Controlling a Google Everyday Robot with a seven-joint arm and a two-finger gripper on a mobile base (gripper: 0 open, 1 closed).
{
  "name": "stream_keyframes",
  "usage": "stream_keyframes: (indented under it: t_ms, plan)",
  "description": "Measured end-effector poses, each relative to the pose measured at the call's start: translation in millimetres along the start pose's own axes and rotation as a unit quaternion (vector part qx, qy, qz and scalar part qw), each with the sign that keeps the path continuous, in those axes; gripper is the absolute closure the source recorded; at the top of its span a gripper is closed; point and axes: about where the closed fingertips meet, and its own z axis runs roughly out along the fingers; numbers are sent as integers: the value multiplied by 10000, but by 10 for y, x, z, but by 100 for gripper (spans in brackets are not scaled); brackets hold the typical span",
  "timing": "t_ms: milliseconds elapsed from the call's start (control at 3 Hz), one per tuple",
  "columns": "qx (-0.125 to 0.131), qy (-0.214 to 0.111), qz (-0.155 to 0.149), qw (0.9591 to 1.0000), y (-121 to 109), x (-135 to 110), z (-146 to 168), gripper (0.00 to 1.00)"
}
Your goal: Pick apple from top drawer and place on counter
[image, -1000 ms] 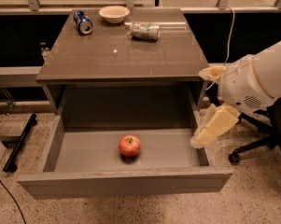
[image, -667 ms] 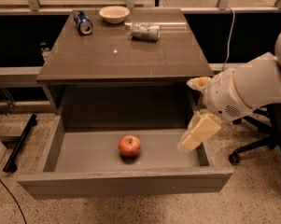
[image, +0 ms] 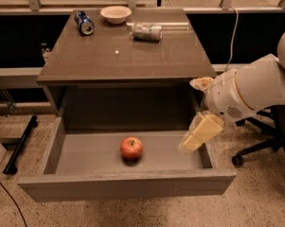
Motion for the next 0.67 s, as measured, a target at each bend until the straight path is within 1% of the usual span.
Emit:
stream_keyframes:
  t_ms: [333, 667]
  plan:
    - [134, -98, 23, 9999, -77, -37, 186, 0]
    - [127, -208, 63, 9997, -142, -37, 459, 0]
